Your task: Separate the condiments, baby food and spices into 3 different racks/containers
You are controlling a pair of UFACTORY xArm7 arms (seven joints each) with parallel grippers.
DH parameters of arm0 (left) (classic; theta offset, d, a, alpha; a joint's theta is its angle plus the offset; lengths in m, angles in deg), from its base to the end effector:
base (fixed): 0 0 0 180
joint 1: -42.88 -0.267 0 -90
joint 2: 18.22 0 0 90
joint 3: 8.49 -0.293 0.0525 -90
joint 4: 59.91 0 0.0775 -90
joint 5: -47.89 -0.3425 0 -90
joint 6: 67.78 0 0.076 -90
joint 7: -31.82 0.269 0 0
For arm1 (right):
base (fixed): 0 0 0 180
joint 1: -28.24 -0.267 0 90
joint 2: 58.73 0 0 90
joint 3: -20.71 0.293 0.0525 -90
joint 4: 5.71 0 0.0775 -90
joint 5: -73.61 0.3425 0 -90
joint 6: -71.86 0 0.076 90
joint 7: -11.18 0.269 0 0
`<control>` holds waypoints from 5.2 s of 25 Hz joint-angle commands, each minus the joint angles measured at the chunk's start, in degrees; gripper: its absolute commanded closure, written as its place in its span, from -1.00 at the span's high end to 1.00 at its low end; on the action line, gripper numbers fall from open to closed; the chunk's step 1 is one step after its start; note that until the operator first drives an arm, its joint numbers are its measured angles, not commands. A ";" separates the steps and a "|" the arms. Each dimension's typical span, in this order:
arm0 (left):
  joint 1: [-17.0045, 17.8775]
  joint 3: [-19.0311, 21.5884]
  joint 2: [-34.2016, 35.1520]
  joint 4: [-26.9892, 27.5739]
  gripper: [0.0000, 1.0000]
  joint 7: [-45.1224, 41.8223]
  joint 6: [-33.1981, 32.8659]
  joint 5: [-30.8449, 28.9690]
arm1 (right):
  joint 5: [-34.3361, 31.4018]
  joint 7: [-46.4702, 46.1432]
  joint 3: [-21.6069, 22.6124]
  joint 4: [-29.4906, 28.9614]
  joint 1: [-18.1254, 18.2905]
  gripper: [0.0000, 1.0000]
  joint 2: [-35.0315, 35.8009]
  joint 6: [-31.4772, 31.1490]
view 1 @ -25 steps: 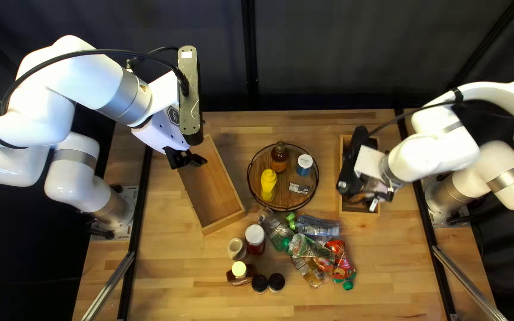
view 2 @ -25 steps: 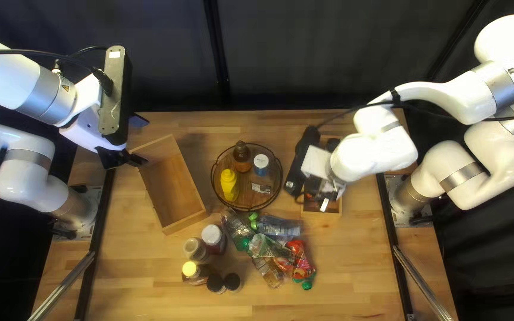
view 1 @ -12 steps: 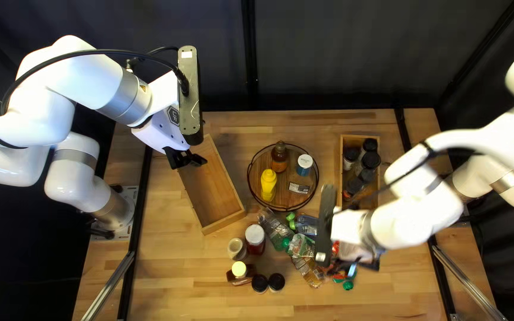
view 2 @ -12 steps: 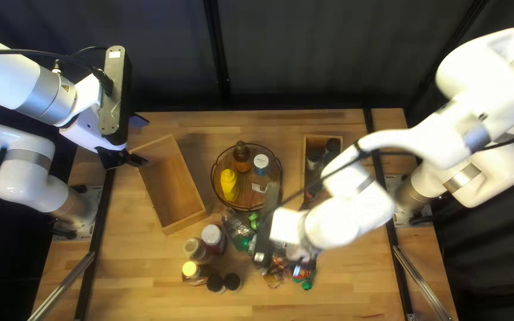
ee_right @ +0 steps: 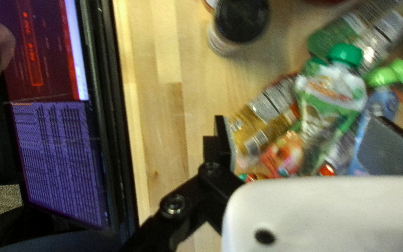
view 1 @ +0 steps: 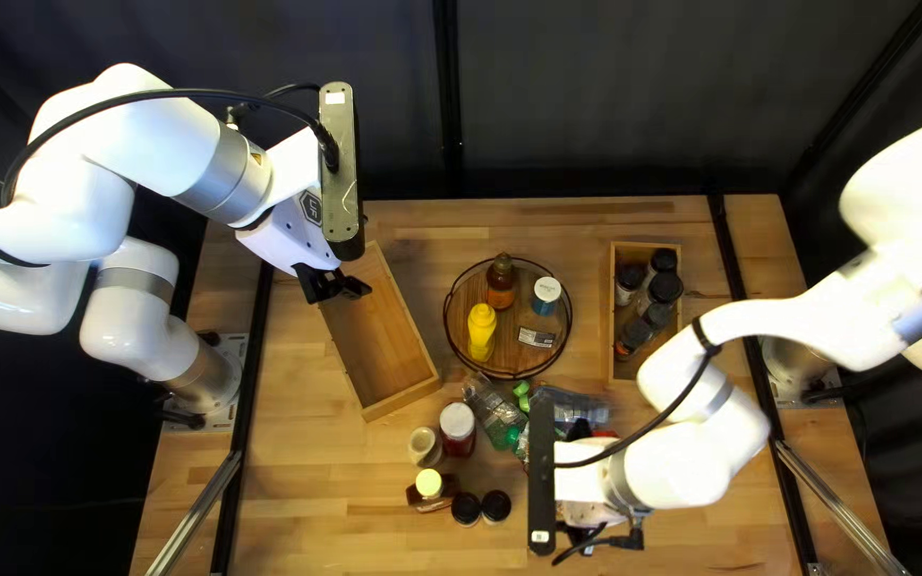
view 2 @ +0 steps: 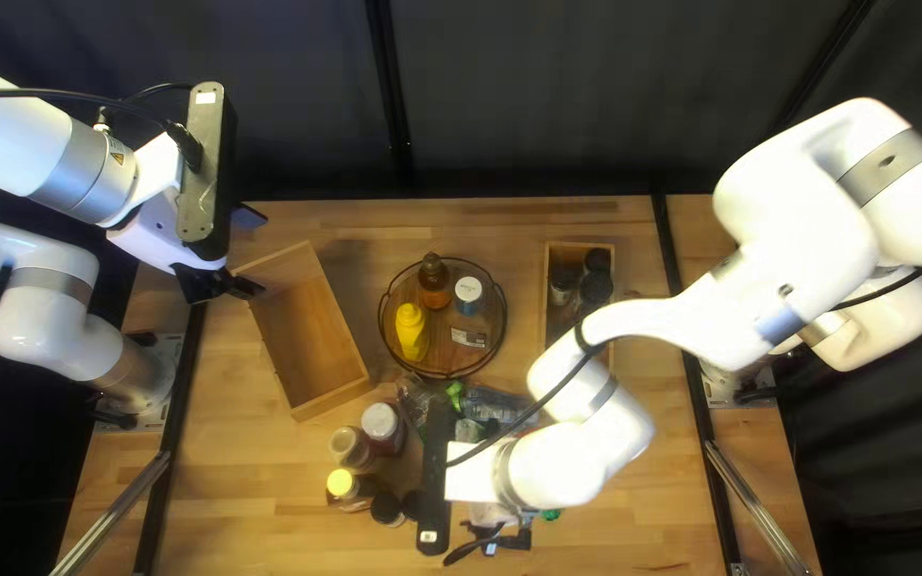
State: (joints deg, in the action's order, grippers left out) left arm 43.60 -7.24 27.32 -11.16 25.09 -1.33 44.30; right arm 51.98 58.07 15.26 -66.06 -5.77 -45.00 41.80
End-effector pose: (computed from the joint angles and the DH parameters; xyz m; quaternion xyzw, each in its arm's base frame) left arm 0.3564 0.0014 0.4108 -0.9692 -0.0363 -0.2425 0.0209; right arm 0.5186 0.2516 0.1288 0.9819 -0.0065 0.1890 0.0147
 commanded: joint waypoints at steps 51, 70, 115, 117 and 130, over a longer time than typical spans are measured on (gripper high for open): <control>0.00 0.00 0.00 0.00 1.00 0.00 0.00 0.00 | -0.74 3.19 4.76 21.60 5.37 -1.00 -31.50 -12.76; 0.00 0.00 0.00 0.00 1.00 0.00 0.00 0.00 | -2.81 10.33 3.71 48.26 11.22 -1.00 -63.40 -20.78; 0.00 0.00 0.00 0.00 1.00 0.00 0.00 0.00 | -2.45 8.85 3.90 35.10 10.97 1.00 -45.85 -17.94; 0.00 0.00 0.00 0.00 1.00 0.00 0.00 0.00 | -1.88 7.43 4.04 30.49 9.88 1.00 -40.98 -17.63; 0.00 0.00 0.00 0.00 1.00 0.00 0.00 0.00 | -5.16 12.77 7.87 6.10 5.95 1.00 -15.03 -17.57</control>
State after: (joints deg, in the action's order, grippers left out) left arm 43.60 -7.24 27.33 -11.16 25.09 -1.33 44.30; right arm 49.66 65.19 22.12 -55.35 0.80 -64.64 25.24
